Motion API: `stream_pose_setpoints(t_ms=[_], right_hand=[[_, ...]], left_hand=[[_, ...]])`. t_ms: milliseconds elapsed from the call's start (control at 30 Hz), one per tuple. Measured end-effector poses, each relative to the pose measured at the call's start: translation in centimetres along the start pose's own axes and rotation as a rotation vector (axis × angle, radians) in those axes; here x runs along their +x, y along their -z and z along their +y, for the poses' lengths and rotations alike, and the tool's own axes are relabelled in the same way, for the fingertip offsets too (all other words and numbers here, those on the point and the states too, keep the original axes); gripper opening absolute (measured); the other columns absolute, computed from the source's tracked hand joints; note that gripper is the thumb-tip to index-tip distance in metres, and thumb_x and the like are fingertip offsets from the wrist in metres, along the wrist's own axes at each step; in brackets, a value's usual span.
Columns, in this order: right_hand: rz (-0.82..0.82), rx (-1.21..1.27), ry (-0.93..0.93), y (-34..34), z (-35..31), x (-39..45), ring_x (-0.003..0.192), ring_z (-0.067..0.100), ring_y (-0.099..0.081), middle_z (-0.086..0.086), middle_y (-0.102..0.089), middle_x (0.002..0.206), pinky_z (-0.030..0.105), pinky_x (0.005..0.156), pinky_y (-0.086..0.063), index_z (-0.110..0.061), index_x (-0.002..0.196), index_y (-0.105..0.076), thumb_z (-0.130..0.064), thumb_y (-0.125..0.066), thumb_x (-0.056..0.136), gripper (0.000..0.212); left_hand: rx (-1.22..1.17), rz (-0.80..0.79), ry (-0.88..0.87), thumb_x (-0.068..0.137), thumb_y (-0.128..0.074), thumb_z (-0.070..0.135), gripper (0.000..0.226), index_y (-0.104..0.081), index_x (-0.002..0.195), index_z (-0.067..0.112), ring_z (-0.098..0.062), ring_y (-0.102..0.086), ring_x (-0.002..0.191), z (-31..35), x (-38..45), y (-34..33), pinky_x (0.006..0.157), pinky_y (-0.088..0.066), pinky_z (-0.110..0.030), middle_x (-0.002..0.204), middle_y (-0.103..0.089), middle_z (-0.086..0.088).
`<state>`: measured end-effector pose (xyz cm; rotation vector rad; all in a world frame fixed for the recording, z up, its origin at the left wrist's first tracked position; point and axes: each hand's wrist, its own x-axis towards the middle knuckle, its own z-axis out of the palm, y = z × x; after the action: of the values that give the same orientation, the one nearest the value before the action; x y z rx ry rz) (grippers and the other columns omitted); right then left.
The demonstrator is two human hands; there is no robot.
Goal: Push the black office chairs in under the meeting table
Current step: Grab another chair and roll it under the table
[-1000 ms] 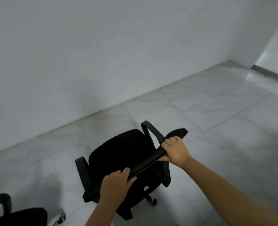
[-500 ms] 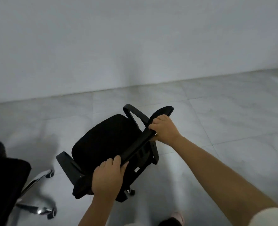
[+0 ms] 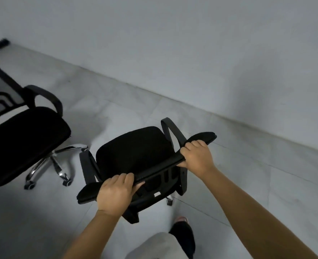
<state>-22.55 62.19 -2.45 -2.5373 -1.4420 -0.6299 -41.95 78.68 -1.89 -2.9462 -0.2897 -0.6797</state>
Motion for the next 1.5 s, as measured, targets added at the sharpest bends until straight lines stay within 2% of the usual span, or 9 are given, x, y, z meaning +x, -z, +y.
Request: stream_pose_setpoints(t_ms=[233,633,767,967,1033,1100,1167,1367,1500], right_hand=[[-0.068,0.107,0.252,-1.6,5.9,3.3,0.038,0.011,-0.049,-0.004,-0.051,0.042,0.014,0.038,-0.038,-0.017,0.042,-0.055,-0.046,-0.087,0.03,0.045],[0.077,0.31,0.601,-6.3,17.7,9.0,0.041,0.01,-0.045,-0.004,-0.047,0.044,0.017,0.04,-0.034,-0.016,0.045,-0.051,-0.062,-0.075,0.05,0.052],[0.109,0.408,0.757,-7.7,21.0,11.6,0.041,0.011,-0.044,-0.003,-0.047,0.044,0.018,0.04,-0.033,-0.015,0.045,-0.05,-0.063,-0.074,0.05,0.054],[0.069,0.506,1.02,-10.4,25.7,17.3,0.04,0.015,-0.044,-0.001,-0.045,0.044,0.019,0.038,-0.028,-0.014,0.044,-0.046,-0.049,-0.082,0.047,0.05],[0.096,0.569,1.083,-11.7,26.6,19.9,0.038,0.016,-0.042,0.0,-0.043,0.043,0.018,0.039,-0.025,-0.013,0.043,-0.045,-0.047,-0.074,0.061,0.048],[0.109,0.628,1.132,-12.8,27.3,22.7,0.038,0.015,-0.042,0.0,-0.044,0.042,0.017,0.04,-0.024,-0.013,0.043,-0.046,-0.053,-0.042,0.086,0.059],[0.109,0.689,1.165,-14.0,27.5,25.2,0.038,0.016,-0.042,0.0,-0.045,0.043,0.017,0.039,-0.026,-0.012,0.043,-0.048,-0.056,-0.023,0.091,0.07],[0.141,0.743,1.292,-16.6,26.6,29.6,0.037,0.015,-0.043,0.0,-0.045,0.043,0.018,0.036,-0.028,-0.012,0.043,-0.049,-0.057,-0.02,0.091,0.072],[0.084,0.746,1.391,-17.4,25.2,32.2,0.038,0.016,-0.044,0.001,-0.047,0.044,0.019,0.037,-0.03,-0.012,0.046,-0.05,-0.054,-0.025,0.091,0.067]], left_hand=[[0.014,-0.012,0.105,0.096,-0.022,0.048,0.069,-0.064,0.057,0.01,-0.018,-0.053,0.037,2.2,3.8,-1.9,0.04,-0.044,-0.02,0.045,-0.055,-0.001],[0.13,-0.056,0.303,0.096,-0.021,0.048,0.041,-0.044,0.082,0.017,-0.016,-0.057,0.042,9.6,10.8,-5.6,0.056,-0.033,-0.024,0.052,-0.062,0.001],[0.202,-0.061,0.533,0.095,-0.018,0.05,0.059,-0.061,0.075,0.014,-0.018,-0.059,0.044,14.6,13.5,-6.1,0.045,-0.041,-0.02,0.054,-0.064,0.001],[0.385,-0.06,0.939,0.093,-0.017,0.055,0.072,-0.067,0.064,0.013,-0.019,-0.058,0.044,22.5,19.5,-8.7,0.058,-0.028,-0.028,0.053,-0.062,0.002],[0.456,-0.035,1.003,0.094,-0.022,0.054,0.065,-0.063,0.063,0.015,-0.017,-0.057,0.043,24.0,22.0,-10.1,0.058,-0.029,-0.027,0.051,-0.06,0.003],[0.518,-0.022,1.046,0.094,-0.026,0.053,0.057,-0.059,0.065,0.017,-0.016,-0.055,0.042,24.4,24.3,-11.4,0.058,-0.03,-0.026,0.05,-0.058,0.004],[0.579,0.013,1.071,0.093,-0.029,0.052,0.056,-0.06,0.062,0.017,-0.014,-0.054,0.041,24.1,26.6,-12.6,0.059,-0.03,-0.025,0.049,-0.058,0.004],[0.706,0.095,1.122,0.093,-0.031,0.051,0.045,-0.05,0.069,0.018,-0.013,-0.053,0.039,22.9,29.6,-14.7,0.057,-0.031,-0.025,0.046,-0.056,0.004],[0.767,0.092,1.183,0.093,-0.031,0.053,0.061,-0.061,0.054,0.016,-0.013,-0.055,0.04,20.9,30.2,-15.5,0.057,-0.033,-0.025,0.046,-0.057,0.004]])
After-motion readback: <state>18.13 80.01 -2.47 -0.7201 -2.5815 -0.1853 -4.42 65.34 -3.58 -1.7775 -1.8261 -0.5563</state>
